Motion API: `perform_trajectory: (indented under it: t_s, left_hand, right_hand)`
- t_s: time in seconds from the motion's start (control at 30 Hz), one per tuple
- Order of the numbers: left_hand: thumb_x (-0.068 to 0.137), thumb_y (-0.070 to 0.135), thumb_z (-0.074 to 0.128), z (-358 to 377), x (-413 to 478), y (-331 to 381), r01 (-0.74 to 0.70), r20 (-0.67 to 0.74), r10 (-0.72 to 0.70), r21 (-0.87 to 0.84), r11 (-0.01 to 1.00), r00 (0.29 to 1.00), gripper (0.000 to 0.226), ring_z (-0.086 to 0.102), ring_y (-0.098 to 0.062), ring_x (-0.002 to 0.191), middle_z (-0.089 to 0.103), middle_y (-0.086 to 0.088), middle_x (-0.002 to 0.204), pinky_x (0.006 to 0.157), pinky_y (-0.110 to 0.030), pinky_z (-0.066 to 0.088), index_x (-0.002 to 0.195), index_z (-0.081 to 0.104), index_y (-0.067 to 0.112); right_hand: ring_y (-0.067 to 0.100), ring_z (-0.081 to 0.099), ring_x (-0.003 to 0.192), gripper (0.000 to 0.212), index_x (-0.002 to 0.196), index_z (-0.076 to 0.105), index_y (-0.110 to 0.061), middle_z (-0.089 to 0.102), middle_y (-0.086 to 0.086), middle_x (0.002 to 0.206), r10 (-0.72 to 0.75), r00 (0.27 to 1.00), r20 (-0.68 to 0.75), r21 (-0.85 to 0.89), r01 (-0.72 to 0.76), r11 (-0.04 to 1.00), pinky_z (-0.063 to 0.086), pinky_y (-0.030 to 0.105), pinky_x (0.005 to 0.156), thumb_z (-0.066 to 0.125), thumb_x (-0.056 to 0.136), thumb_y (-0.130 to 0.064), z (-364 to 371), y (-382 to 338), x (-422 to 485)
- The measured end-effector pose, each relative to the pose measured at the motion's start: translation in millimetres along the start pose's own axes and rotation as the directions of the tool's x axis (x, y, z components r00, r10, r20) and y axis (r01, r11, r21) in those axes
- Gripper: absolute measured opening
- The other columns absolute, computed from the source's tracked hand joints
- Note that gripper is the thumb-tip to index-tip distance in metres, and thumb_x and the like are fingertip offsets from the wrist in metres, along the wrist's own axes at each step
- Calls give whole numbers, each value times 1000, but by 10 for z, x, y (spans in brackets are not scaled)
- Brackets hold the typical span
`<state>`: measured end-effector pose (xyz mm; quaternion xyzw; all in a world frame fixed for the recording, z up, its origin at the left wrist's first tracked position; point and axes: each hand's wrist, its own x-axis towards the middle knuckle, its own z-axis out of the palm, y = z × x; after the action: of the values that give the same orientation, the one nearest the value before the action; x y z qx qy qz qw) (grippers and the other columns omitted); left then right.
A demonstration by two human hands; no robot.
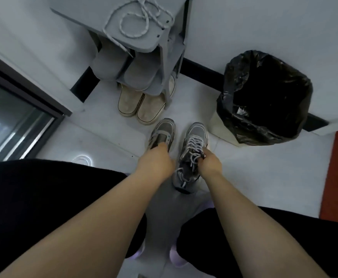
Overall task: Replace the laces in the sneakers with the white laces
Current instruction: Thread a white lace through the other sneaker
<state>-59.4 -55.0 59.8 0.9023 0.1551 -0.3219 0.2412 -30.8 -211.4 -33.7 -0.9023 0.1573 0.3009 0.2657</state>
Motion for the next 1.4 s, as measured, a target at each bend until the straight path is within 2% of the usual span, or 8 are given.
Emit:
perform_trajectory:
  t_s: [0.17,0.27,0.37,0.5,0.7,1.0,1.2,1.4]
  left_hand:
    - [90,22,46,-44,-4,4,-32,-31,30,-66,997,999,42,56,-34,102,61,-15,110,88,-42,46,129,33,10]
    - [92,20,42,-113,-86,55,-75,-81,66,-109,991,995,47,58,-34,98,62,-17,110,84,-40,46,136,25,11]
    - [93,20,41,-203,-165,59,-104,-131,80,-185,977,988,48,58,-34,98,62,-16,109,81,-39,46,137,23,11]
    - [92,20,42,-286,-263,10,-127,-156,85,-280,951,984,37,59,-33,91,63,-14,99,82,-45,49,127,31,13]
    - [93,22,42,-331,-379,-98,-168,-193,115,-286,943,975,38,59,-31,95,64,-13,104,84,-40,48,128,31,12]
    - [97,28,37,-517,-377,-86,-203,-293,76,-432,879,953,34,54,-29,110,62,-11,114,88,-31,41,126,42,10]
    - [96,51,24,-810,-346,-33,-159,-223,-196,-941,298,955,57,53,-23,111,56,-9,124,101,-36,38,129,45,9]
    - [86,68,14,-1066,-453,-36,-31,-75,152,-961,-274,986,76,66,-23,94,66,-13,110,85,-35,54,124,49,12]
  right_hand:
    - [35,45,125,55,145,29,-13,44,16,141,107,989,103,7,-108,994,39,36,96,51,96,-24,84,63,107]
    - [35,49,117,56,133,43,-8,46,17,130,35,989,-142,52,-27,998,42,41,94,59,88,-38,-137,-290,61]
    - [21,53,95,35,114,56,-5,52,10,106,-278,752,-598,192,471,861,44,41,88,60,89,-28,-488,-985,-198]
    - [19,49,102,31,115,56,-9,54,11,112,-558,438,-705,-3,785,620,35,26,90,58,88,-24,-852,-1946,-496]
    - [37,6,142,45,139,40,-28,8,21,153,-612,686,-393,-267,552,790,12,44,116,47,94,-33,-949,-2690,-253]
    - [28,62,96,23,97,72,-16,70,6,101,-719,596,-358,-392,603,695,46,36,85,49,90,-14,-1057,-2769,-108]
    - [1,53,61,14,73,72,-21,64,-6,66,-651,673,-351,234,737,635,44,19,65,67,78,-9,-1112,-2274,-640]
    - [6,65,67,17,69,74,-21,72,-5,68,-712,659,240,515,535,669,51,17,67,73,73,-4,-1139,-1500,-1142]
